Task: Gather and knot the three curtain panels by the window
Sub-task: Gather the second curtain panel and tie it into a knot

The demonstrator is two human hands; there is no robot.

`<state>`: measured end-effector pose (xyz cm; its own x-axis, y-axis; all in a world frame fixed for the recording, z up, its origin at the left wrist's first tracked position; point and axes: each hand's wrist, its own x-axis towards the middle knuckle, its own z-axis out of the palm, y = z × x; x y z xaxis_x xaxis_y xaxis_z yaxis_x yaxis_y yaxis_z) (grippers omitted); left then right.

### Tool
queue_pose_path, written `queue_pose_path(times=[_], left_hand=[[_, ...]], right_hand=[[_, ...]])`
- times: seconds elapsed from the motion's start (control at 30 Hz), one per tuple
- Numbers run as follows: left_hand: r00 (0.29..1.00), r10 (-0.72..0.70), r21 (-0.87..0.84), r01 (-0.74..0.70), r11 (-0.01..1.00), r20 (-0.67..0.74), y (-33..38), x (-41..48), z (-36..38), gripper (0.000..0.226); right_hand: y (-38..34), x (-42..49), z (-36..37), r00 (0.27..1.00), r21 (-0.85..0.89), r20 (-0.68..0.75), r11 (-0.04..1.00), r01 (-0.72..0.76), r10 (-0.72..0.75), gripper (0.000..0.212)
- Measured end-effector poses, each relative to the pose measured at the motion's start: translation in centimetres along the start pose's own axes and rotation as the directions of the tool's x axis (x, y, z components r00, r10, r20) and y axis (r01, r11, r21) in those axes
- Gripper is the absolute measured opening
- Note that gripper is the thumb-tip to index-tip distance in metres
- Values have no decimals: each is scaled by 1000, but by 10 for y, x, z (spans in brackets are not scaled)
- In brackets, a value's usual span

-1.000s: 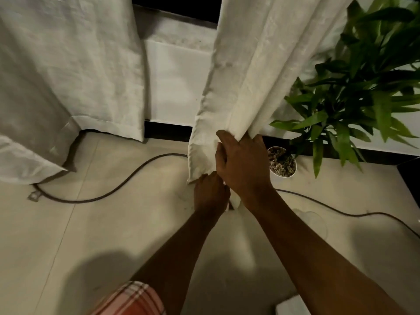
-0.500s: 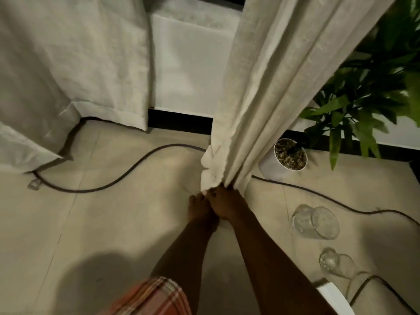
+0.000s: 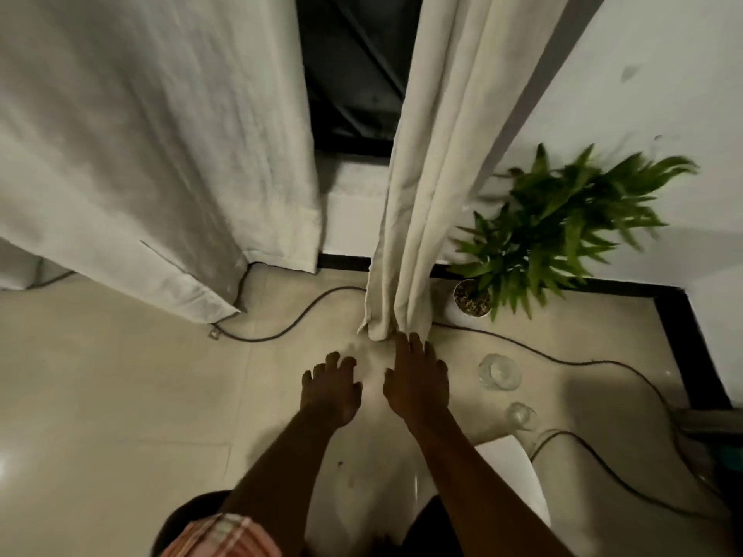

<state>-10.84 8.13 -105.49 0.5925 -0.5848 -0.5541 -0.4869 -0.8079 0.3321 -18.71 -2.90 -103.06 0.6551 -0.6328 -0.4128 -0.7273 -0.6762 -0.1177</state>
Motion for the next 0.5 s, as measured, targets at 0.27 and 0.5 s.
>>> queue_pose_path(times=[0.27, 0.5], left_hand=[[980, 60, -20, -65, 998, -192, 63, -225, -178, 46], [913, 78, 37, -69, 997, -401, 63, -354, -284, 47]], right_hand=[[-50, -178, -215, 999, 138, -30, 990, -11, 15, 68], [-83, -276, -323, 978, 83, -170, 987, 139, -124, 67]])
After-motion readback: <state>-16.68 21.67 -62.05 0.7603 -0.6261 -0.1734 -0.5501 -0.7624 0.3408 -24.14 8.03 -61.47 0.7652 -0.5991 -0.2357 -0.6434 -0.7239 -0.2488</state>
